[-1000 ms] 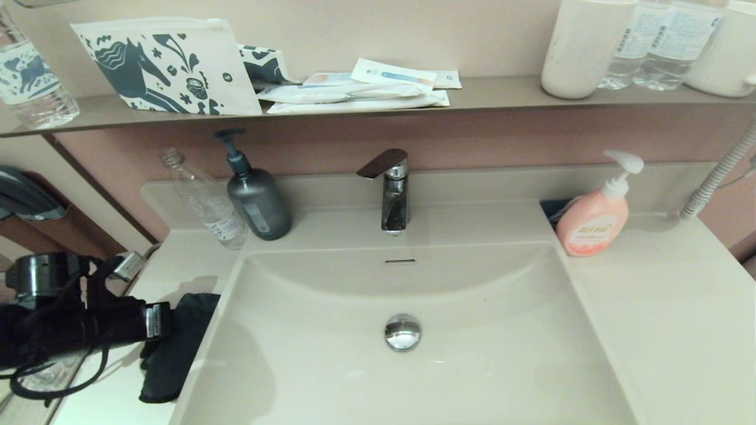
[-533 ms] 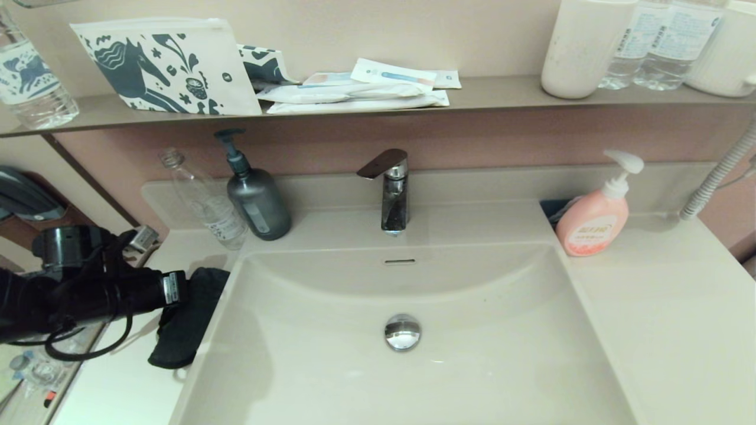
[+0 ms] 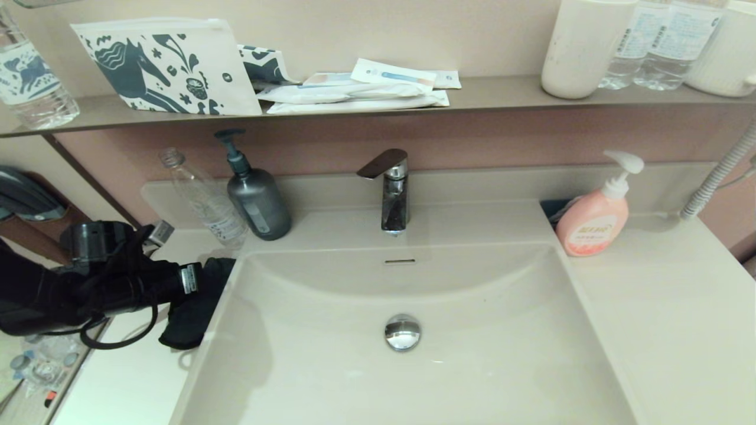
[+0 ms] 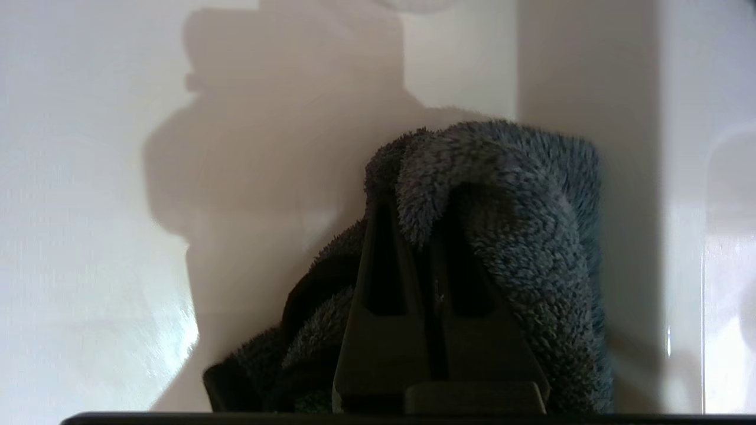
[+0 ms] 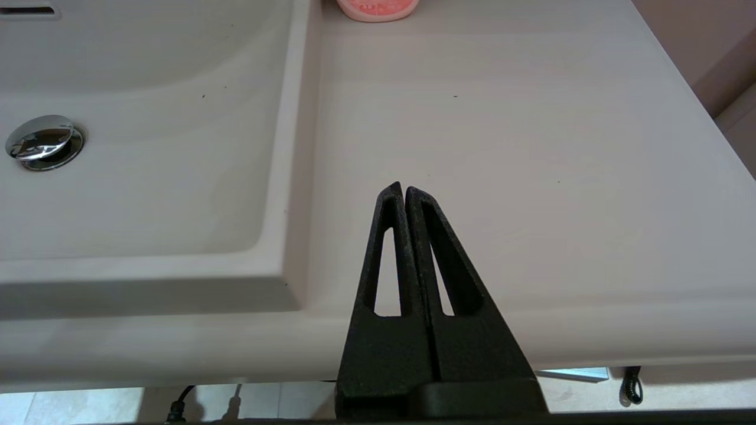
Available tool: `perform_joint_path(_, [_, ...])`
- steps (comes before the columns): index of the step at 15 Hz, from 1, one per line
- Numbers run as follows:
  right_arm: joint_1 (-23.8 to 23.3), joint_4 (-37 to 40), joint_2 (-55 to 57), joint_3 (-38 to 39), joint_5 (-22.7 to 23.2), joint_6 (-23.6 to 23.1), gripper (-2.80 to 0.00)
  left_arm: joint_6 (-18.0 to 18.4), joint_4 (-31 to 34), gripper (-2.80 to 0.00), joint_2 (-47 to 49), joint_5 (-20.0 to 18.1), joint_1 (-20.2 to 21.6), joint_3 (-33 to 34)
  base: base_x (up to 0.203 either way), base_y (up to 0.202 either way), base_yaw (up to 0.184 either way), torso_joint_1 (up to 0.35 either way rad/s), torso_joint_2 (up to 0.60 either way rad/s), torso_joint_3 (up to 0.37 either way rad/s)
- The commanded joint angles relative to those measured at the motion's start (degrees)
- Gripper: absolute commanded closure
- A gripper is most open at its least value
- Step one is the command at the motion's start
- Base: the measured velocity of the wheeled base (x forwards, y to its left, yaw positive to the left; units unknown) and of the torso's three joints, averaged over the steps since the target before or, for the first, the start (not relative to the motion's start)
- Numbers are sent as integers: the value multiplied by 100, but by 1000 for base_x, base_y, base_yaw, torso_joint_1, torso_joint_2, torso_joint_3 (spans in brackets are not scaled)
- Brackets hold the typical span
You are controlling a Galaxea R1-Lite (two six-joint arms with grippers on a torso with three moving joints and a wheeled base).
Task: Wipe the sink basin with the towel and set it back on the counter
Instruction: Wipe the sink
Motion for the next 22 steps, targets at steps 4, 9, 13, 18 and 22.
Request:
perform_joint_path(4, [1, -1, 7, 4, 2, 0, 0, 52, 109, 0, -263, 24, 116, 575, 0, 0, 0, 0, 0, 0])
perform_joint_path(9, [2, -1, 7, 4, 2, 0, 0, 404, 116, 0, -698, 34, 128, 1251, 0, 0, 0, 0, 0, 0])
perform_joint_path(13, [1, -1, 7, -2, 2, -4, 0, 713, 116, 0, -1112, 49, 382, 1834, 0, 0, 0, 0, 0, 0])
perform_joint_path(18, [-4, -1, 7, -1, 2, -4, 0, 1237, 564, 0, -1756, 43, 912, 2148, 0, 0, 0, 0, 0, 0])
perform_joint_path(22, [-5, -1, 7, -2, 2, -4, 0, 1639, 1575, 0, -2543, 24, 1319, 2345, 0, 0, 0, 0, 0, 0])
